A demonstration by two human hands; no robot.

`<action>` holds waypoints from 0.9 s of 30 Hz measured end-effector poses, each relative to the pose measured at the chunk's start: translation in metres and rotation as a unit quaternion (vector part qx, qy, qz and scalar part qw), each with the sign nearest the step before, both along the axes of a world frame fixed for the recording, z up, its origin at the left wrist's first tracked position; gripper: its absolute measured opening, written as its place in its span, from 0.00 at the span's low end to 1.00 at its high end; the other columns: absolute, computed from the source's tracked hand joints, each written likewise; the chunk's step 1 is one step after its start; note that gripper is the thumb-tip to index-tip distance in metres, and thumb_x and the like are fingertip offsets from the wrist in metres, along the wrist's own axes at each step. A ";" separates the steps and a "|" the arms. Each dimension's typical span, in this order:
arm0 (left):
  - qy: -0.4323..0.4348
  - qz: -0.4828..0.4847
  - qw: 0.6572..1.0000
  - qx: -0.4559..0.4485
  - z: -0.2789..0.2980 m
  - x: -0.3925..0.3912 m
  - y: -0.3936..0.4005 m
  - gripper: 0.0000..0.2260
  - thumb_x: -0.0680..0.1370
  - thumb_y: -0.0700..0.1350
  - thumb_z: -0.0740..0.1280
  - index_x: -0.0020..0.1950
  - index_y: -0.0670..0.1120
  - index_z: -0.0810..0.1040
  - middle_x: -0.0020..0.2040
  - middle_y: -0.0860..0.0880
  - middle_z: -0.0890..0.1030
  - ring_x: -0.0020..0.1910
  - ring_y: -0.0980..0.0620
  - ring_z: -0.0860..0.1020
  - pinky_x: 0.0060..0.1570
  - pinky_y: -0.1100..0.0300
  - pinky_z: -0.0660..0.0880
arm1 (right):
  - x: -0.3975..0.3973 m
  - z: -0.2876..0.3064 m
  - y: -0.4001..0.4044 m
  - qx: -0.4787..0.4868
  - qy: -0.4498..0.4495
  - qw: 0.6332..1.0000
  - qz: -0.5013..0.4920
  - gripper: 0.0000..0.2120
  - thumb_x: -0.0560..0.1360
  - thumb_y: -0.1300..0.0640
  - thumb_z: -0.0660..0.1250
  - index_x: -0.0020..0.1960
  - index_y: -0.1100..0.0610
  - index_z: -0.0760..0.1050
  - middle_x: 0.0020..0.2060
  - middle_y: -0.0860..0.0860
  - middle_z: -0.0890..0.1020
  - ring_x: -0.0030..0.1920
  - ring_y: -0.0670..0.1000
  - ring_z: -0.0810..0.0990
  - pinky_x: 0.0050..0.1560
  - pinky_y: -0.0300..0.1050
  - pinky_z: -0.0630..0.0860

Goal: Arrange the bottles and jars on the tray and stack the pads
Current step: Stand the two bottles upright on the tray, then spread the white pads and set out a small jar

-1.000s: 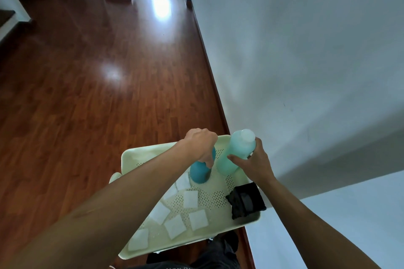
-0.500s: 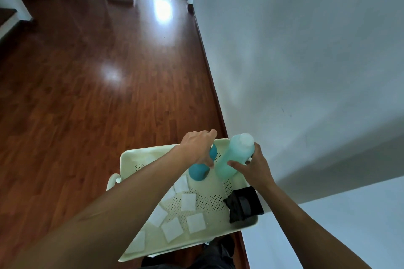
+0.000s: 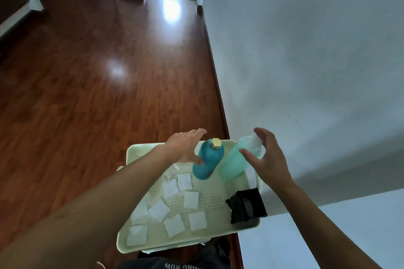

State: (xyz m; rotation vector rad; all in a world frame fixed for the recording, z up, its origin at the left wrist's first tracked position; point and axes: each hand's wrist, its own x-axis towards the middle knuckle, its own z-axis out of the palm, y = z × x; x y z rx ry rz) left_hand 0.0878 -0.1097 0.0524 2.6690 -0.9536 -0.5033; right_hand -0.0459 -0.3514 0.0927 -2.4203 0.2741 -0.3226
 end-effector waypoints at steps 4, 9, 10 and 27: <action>0.007 0.044 0.999 0.029 -0.008 0.008 0.040 0.35 0.72 0.59 0.75 0.74 0.54 0.65 0.65 0.54 0.79 0.59 0.49 0.78 0.51 0.52 0.76 | 0.003 0.015 0.017 -0.121 -0.044 0.989 0.065 0.24 0.74 0.51 0.75 0.67 0.53 0.72 0.66 0.48 0.75 0.62 0.41 0.73 0.57 0.42 0.76; 0.000 0.082 0.994 0.077 -0.020 0.009 0.089 0.23 0.76 0.54 0.72 0.69 0.54 0.72 0.61 0.55 0.81 0.55 0.51 0.79 0.46 0.56 0.76 | 0.000 0.013 0.044 -0.177 -0.041 0.975 0.129 0.16 0.74 0.53 0.74 0.60 0.52 0.77 0.64 0.47 0.76 0.60 0.43 0.75 0.53 0.33 0.72; 0.002 0.083 0.992 0.090 -0.021 0.009 0.097 0.22 0.77 0.54 0.72 0.69 0.54 0.72 0.61 0.54 0.80 0.55 0.51 0.79 0.45 0.56 0.75 | -0.002 0.010 0.049 -0.174 -0.041 0.974 0.142 0.15 0.74 0.53 0.74 0.60 0.52 0.77 0.63 0.46 0.76 0.59 0.41 0.74 0.52 0.29 0.70; 0.080 0.131 0.976 0.157 -0.055 -0.016 0.126 0.26 0.76 0.58 0.73 0.64 0.43 0.71 0.60 0.44 0.74 0.47 0.47 0.74 0.43 0.56 0.69 | 0.015 -0.106 0.130 -0.031 0.174 0.953 0.244 0.10 0.79 0.54 0.69 0.59 0.52 0.77 0.56 0.44 0.77 0.53 0.45 0.77 0.51 0.41 0.76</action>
